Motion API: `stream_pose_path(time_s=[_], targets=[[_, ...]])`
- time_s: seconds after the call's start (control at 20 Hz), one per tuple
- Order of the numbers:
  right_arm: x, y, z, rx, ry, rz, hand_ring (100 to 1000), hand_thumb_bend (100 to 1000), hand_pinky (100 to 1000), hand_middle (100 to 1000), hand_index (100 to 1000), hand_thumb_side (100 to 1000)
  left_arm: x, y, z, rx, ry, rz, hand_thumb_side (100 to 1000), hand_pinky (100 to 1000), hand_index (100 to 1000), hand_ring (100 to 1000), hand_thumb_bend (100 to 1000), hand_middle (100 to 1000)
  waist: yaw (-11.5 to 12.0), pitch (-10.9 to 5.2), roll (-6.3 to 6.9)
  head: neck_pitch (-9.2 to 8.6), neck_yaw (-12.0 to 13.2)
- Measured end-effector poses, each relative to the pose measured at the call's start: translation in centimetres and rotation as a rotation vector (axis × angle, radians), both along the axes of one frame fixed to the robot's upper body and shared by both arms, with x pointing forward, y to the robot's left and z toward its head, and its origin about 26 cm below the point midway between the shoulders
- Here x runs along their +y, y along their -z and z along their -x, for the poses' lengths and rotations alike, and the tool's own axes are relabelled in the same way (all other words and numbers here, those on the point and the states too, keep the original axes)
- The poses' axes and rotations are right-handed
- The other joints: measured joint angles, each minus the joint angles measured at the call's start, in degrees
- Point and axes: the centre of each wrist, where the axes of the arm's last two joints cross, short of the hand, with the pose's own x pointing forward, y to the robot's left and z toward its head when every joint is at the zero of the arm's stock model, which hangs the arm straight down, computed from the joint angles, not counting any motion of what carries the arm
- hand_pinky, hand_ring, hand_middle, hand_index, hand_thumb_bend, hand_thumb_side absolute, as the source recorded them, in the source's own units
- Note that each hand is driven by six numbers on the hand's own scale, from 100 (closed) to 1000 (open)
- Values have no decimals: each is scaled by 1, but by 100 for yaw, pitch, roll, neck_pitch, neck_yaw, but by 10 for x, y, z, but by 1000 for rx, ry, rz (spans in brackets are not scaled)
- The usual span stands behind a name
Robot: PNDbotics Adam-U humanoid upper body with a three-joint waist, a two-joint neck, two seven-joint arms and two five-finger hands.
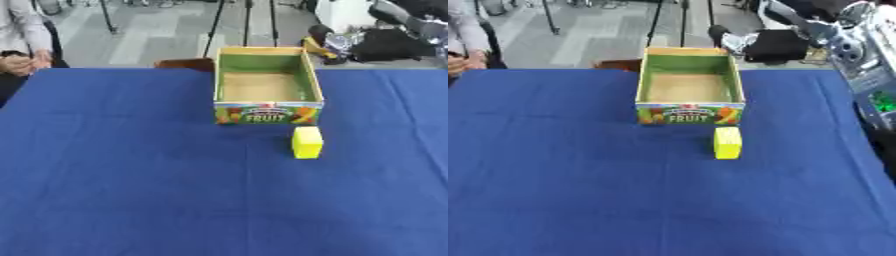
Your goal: Pick up objects on the table and place them in the box.
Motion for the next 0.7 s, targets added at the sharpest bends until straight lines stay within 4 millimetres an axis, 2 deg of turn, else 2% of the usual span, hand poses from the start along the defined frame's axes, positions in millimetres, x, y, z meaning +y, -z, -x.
stream_pose_path(time_s=[0.15,0.25,0.3,0.4,0.45,0.55,0.6,0.65,0.7], targets=[[-2,5,-6,78,-1,26,834,456,819,766,955,990,-1,0,0,1,4,-2,1000,599,989,726,100,866,17,0,0,-1,0],[-4,9,-10,138,-3,39,844,495,831,770,964,948,-1,0,0,2,8,-3,1000,599,989,726,100,866,25,0,0,-2,0],[-5,11,-11,171,-3,44,845,540,835,757,961,868,-1,0,0,2,9,-3,1000,599,989,726,100,866,27,0,0,-2,0],[-8,14,-14,238,0,52,850,542,843,760,964,880,-1,0,0,2,9,-3,1000,600,989,726,100,866,28,0,1,-6,0],[-9,16,-16,271,3,56,856,581,852,766,972,805,-1,0,0,3,10,-3,1000,600,989,726,100,867,28,1,1,-14,-1],[-11,18,-18,334,9,59,854,604,854,763,973,714,-1,0,0,3,10,-3,1000,600,989,727,100,867,28,2,1,-40,-1],[-12,19,-18,364,12,62,854,605,854,763,973,707,-1,0,0,3,10,-4,1000,600,989,727,100,867,28,5,1,-45,-2],[-12,21,-19,393,14,65,855,600,856,764,975,654,-1,0,0,3,10,-4,1000,600,989,727,100,867,28,10,1,-46,-2],[-13,23,-20,422,17,67,855,598,856,764,975,651,-1,0,0,3,10,-4,1000,600,989,727,100,867,28,15,1,-47,-3]])
